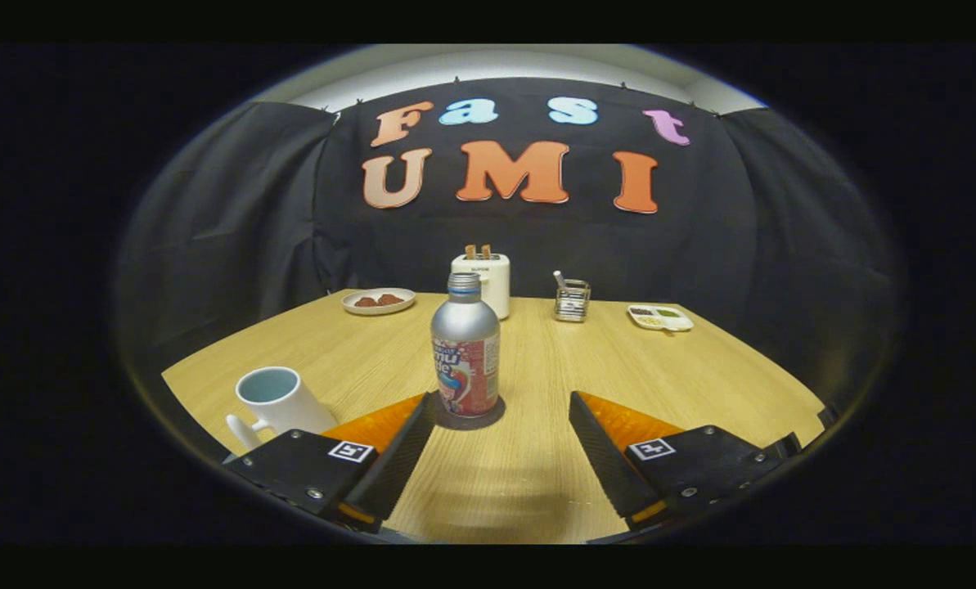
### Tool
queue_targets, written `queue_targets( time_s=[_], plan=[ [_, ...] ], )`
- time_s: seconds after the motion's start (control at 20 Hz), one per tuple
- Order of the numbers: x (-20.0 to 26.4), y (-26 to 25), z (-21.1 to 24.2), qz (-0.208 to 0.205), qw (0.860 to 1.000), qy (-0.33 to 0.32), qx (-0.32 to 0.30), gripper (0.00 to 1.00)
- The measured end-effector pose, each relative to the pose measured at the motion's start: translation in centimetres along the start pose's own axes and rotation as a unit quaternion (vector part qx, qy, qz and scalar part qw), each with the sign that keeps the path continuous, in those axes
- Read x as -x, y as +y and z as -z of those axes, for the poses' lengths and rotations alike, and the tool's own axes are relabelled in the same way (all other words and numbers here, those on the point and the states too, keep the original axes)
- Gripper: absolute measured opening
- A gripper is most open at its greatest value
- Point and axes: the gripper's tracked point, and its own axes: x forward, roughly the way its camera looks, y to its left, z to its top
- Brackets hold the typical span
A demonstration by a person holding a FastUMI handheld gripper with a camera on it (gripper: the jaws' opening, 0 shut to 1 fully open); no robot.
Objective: Take the bottle from table, then pour the juice into the cup, finally place the bottle on the coaster
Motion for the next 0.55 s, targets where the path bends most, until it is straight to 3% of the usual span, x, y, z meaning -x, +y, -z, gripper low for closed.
queue_targets(
  time_s=[0.55],
  plan=[
    [5.8, -6.8, -1.4, 0.061, 0.996, -0.051, -0.036, 0.97]
  ],
)
